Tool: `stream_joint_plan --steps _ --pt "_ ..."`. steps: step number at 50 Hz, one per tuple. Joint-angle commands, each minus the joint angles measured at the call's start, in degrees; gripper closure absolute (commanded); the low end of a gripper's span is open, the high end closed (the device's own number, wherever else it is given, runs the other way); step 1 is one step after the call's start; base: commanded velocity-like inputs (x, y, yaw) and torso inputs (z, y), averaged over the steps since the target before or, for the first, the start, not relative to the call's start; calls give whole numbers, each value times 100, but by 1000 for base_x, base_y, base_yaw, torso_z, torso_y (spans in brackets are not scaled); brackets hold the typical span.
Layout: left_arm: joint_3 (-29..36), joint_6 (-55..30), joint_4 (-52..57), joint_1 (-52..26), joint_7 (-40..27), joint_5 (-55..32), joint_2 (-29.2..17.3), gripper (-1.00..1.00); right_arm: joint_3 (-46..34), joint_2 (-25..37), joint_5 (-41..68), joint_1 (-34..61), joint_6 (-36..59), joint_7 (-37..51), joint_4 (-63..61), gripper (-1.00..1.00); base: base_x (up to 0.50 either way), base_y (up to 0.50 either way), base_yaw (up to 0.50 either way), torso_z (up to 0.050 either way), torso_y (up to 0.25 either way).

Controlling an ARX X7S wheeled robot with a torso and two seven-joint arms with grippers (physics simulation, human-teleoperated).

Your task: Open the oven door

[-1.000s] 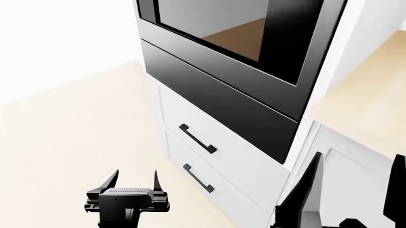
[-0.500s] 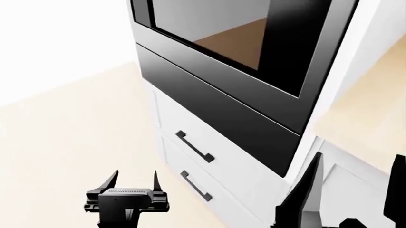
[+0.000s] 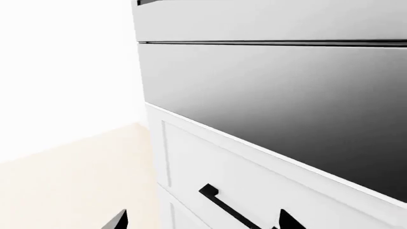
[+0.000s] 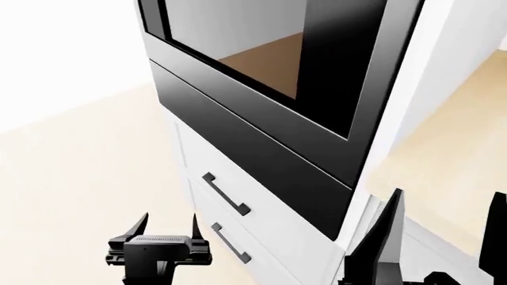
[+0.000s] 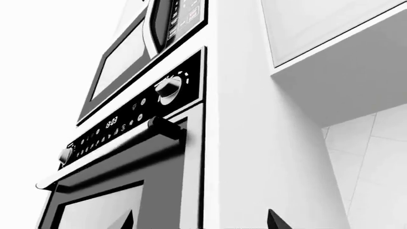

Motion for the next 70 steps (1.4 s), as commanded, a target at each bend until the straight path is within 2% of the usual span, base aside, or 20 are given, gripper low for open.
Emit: stream_joint_plan --steps 1,30,41,48,60,70 --pt "22 8 -8 -2 -7 -16 -9 -100 -14 16 -12 9 -1 17 5 -100 227 -19 0 0 0" --pt "84 -47 140 -28 -112 103 -119 -100 -11 36 -97 -39 -103 109 -15 -100 30 11 0 0 0" --pt "85 -782 1331 -105 -473 981 -834 -100 -48 45 -120 -60 -130 121 -17 -100 0 0 0 0 0" --pt "160 -1417 1982 -381 -466 1558 -1229 -100 -85 55 -135 -52 -115 111 -5 -100 0 0 0 0 0" --pt "71 -1476 2068 -939 -656 1778 -1093 -100 -107 74 -151 -71 -119 125 -7 -100 0 0 0 0 0" --pt "246 -1522 1938 -1581 -524 1843 -867 -100 -139 81 -154 -39 -98 127 13 -100 0 0 0 0 0"
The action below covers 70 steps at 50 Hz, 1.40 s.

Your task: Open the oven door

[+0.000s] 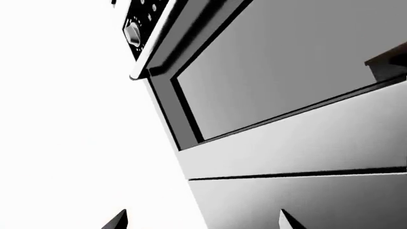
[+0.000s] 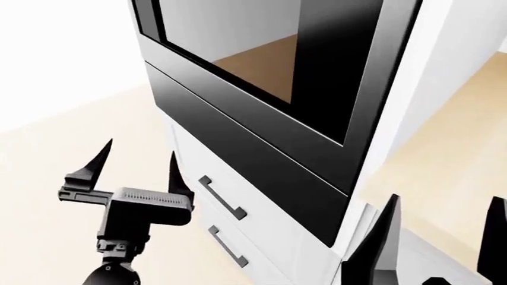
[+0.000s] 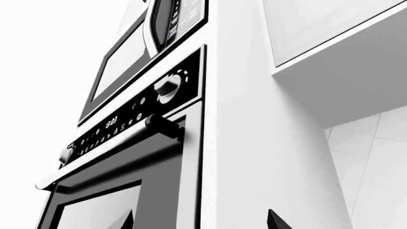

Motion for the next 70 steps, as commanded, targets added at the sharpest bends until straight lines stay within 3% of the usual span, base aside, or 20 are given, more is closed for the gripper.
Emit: stream_joint_plan --steps 1,45,70 --pt "84 -108 -1 -618 25 139 158 -100 -28 13 -2 22 20 6 9 -100 0 0 0 0 0" --pt "446 -285 -461 -2617 493 208 641 -100 -75 70 -10 28 29 73 16 -100 0 0 0 0 0" --pt "533 -149 -579 -2962 486 265 737 -100 -98 110 -8 28 27 106 14 -100 0 0 0 0 0"
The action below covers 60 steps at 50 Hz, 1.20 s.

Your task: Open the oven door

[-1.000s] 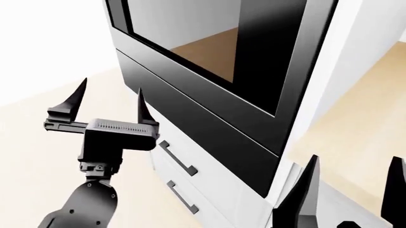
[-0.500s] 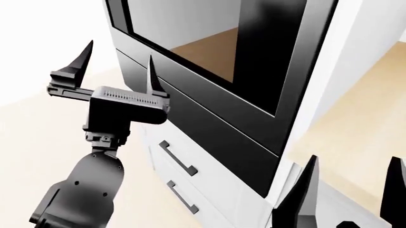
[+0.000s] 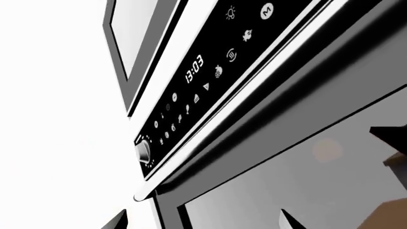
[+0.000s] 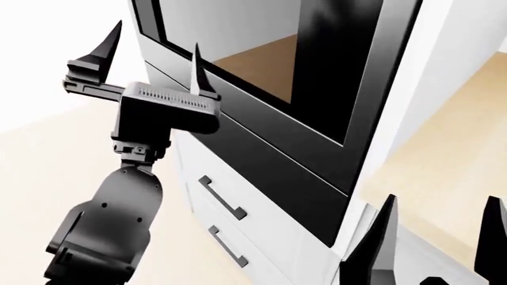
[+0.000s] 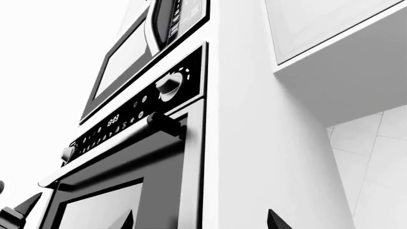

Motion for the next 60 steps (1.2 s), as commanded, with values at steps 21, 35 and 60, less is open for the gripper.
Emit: stream_joint_plan --steps 21,35,60 --pt "217 298 -450 -625 -70 188 257 -100 -26 42 4 2 -2 49 7 -100 0 0 0 0 0" --pt "385 454 -945 -950 -74 314 375 -100 -43 58 -3 -3 -29 72 32 -100 0 0 0 0 0" --pt "541 602 -1087 -1339 -125 467 503 -100 -61 102 20 1 -25 102 27 -100 0 0 0 0 0"
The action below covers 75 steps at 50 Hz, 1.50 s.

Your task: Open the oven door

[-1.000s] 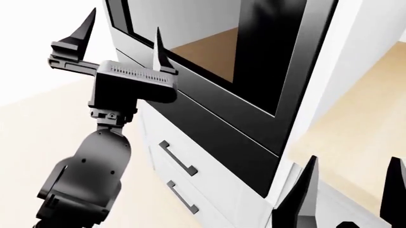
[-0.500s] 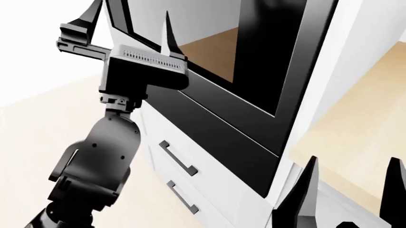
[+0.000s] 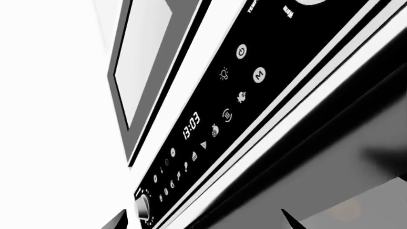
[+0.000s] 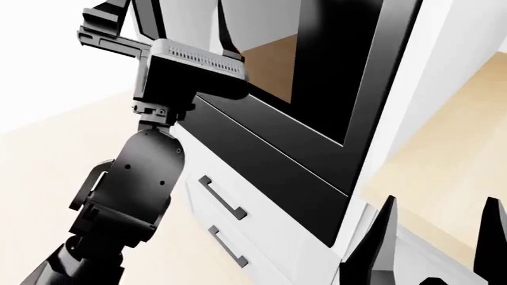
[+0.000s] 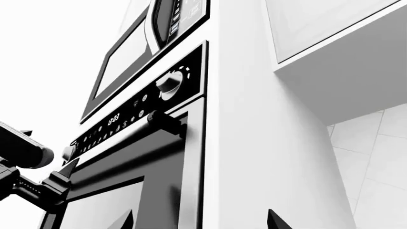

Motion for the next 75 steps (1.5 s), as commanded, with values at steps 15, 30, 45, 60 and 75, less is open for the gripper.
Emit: stream_joint_plan --steps 15,30,45,60,75 --pt "193 250 -521 -331 109 -74 159 -100 -6 34 60 22 34 39 -31 -100 0 0 0 0 0" --pt "189 214 -432 -270 97 -127 114 -100 -18 46 49 29 54 57 -33 -100 0 0 0 0 0" --pt "259 540 -768 -443 36 -89 155 -100 -36 63 47 38 56 71 -39 -100 0 0 0 0 0" --pt "336 905 -1146 -670 201 -239 194 -100 -60 76 34 47 54 83 -31 -100 0 0 0 0 0" --pt "410 1209 -1425 -788 212 -291 266 -100 -68 86 11 50 49 107 -21 -100 0 0 0 0 0"
